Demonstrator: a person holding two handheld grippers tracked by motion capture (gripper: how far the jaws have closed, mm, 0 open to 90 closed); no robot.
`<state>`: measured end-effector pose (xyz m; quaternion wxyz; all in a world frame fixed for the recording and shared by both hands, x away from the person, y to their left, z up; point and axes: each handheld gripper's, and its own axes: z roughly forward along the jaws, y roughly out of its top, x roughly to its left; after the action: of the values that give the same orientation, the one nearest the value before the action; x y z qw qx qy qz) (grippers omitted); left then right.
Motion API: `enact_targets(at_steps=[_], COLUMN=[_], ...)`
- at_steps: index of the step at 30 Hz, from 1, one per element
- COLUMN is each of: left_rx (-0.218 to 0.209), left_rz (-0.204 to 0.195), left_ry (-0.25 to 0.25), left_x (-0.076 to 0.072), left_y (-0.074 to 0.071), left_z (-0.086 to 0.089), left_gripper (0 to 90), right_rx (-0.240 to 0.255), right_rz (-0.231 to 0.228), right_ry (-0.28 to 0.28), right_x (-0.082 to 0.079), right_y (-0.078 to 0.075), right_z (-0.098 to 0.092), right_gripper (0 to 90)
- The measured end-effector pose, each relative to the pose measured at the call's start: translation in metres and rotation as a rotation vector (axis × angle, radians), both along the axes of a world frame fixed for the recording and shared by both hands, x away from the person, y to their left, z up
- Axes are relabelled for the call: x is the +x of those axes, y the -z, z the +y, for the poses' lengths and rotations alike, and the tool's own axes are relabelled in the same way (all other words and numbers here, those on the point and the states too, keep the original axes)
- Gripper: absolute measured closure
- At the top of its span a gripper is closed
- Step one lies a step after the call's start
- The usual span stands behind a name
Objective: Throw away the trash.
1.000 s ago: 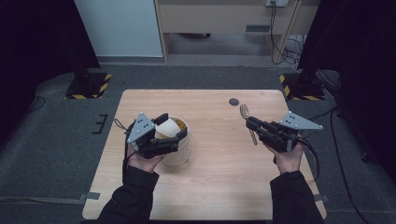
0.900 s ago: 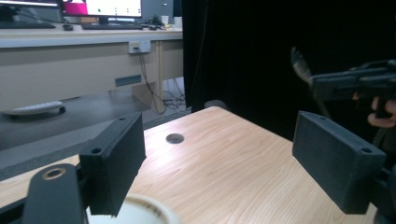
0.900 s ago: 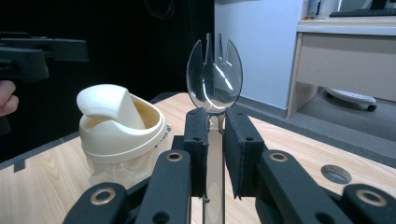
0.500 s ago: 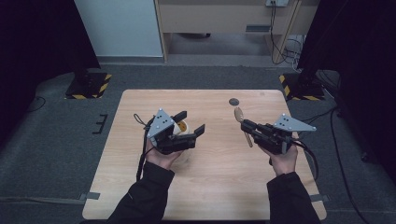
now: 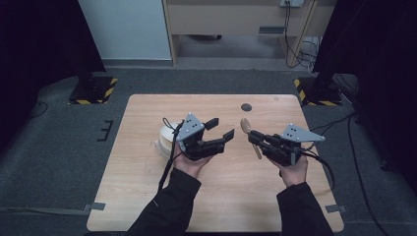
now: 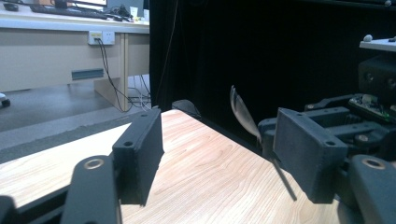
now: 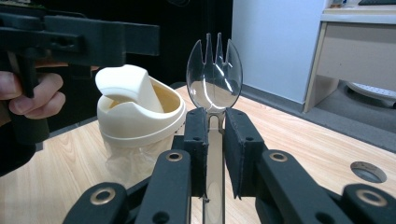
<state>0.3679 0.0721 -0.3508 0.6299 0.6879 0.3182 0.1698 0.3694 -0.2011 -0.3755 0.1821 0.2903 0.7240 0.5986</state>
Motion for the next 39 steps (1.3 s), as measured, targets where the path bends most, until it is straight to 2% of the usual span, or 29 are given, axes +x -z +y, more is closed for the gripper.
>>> enact_targets(at_steps=[6, 12, 18, 20, 24, 29, 32, 33, 34, 35, 39], left_rx=[-0.022, -0.010, -0.023, -0.022, -0.028, -0.036, -0.063, -0.063, -0.070, -0.073, -0.067], left_rz=[0.033, 0.059, 0.093, 0.097, 0.116, 0.151, 0.176, 0.176, 0.177, 0.179, 0.169], left_ry=[0.006, 0.015, 0.026, 0.024, 0.024, 0.016, 0.012, 0.012, 0.013, 0.012, 0.018], left_x=[0.004, 0.008, 0.012, 0.012, 0.013, 0.014, 0.015, 0.015, 0.015, 0.015, 0.014], left_y=[0.003, 0.010, 0.013, 0.014, 0.015, 0.017, 0.017, 0.017, 0.017, 0.017, 0.017], left_z=[-0.009, -0.023, -0.032, -0.035, -0.037, -0.039, -0.040, -0.040, -0.040, -0.040, -0.041], left_gripper=[38.7, 44.0, 50.5, 57.9, 63.0, 73.5, 76.9, 81.4, 81.4, 83.1, 84.0], right_rx=[0.006, -0.002, -0.005, -0.005, -0.004, -0.002, -0.003, -0.003, -0.001, 0.002, 0.009], right_rz=[0.014, 0.015, 0.019, 0.019, 0.021, 0.022, 0.022, 0.022, 0.023, 0.022, 0.022], right_ry=[-0.003, -0.010, -0.020, -0.027, -0.032, -0.037, -0.033, -0.033, -0.035, -0.039, -0.047], right_x=[0.000, -0.001, -0.001, -0.001, -0.001, -0.001, -0.001, -0.001, -0.001, -0.001, -0.001], right_y=[0.004, 0.006, 0.009, 0.009, 0.009, 0.010, 0.010, 0.010, 0.010, 0.010, 0.009], right_z=[0.000, 0.001, 0.004, 0.005, 0.006, 0.006, 0.007, 0.007, 0.007, 0.007, 0.007], right_gripper=[79.5, 79.5, 79.5, 79.5, 79.5, 79.5, 79.4, 79.4, 79.8, 85.8, 81.6])
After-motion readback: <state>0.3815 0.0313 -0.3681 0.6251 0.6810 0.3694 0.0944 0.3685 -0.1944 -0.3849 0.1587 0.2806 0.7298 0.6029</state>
